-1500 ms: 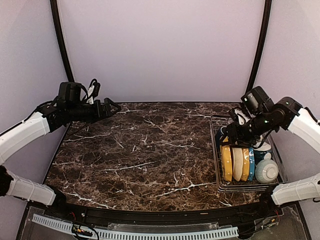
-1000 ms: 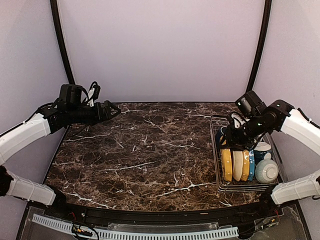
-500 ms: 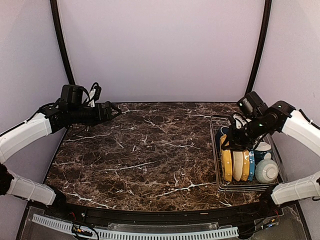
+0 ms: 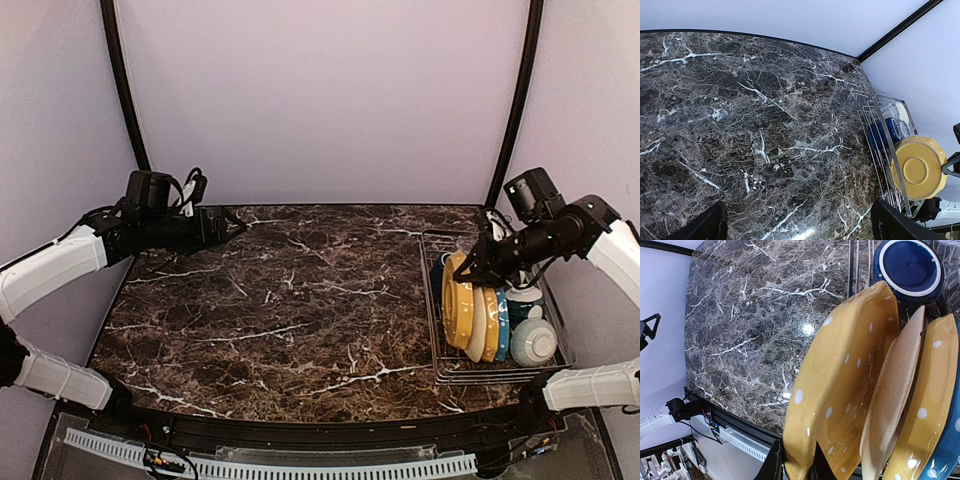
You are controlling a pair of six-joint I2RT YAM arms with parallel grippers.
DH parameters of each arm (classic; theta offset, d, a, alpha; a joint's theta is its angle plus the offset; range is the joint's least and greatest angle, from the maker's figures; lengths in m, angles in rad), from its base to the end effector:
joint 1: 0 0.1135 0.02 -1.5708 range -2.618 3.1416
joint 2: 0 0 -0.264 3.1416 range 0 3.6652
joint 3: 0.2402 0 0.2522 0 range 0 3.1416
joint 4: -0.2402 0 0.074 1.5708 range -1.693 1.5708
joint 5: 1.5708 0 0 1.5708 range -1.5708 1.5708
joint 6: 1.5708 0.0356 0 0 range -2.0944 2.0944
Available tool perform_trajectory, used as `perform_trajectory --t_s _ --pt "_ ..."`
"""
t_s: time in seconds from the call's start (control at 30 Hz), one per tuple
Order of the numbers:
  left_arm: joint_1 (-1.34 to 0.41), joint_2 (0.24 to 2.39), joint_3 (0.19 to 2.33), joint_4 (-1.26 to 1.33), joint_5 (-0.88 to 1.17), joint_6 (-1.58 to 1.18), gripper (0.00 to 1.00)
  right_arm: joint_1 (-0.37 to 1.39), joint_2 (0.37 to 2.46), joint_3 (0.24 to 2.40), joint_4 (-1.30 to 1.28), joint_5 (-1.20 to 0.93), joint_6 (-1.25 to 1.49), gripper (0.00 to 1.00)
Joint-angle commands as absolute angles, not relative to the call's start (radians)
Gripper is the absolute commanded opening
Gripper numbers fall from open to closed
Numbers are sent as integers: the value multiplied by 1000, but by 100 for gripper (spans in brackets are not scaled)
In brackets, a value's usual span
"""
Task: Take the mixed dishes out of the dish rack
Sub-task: Grab the plate from the dish rack, then pass from the right arm to the left
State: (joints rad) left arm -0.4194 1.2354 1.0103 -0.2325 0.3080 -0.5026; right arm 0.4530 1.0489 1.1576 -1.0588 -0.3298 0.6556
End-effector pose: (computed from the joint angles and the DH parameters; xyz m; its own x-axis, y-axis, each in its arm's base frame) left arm 0.2533 -0.1247 0.3189 -0.6602 -0.2082 -0.7217 0.3634 0.7523 -0.5495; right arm 0.1640 0.0927 0.3410 -0.9355 0.1861 -0.3004 -0.0166 0.8260 0.5634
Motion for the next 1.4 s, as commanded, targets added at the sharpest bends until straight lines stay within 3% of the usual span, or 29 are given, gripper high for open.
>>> perform_trajectory --t_s 0.0,0.33,0.6,0.87,1.1,1.37 --pt "-429 1243 1022 -216 326 -507 99 442 1016 1260 -1015 -420 632 0" --pt "-432 1264 1035 -213 338 -510 99 442 1011 1459 -1042 -473 395 0" --pt "-433 1284 1072 -215 401 -572 99 499 1127 1519 -807 -514 157 0" --pt "-433 1342 1048 -232 500 -925 99 727 1437 1525 -579 -287 29 0" --pt "-464 1335 812 144 589 -1364 99 909 1644 1519 -461 -83 -110 0" --pt "-566 1416 875 141 523 -1374 99 1025 1752 1510 -440 35 -174 0"
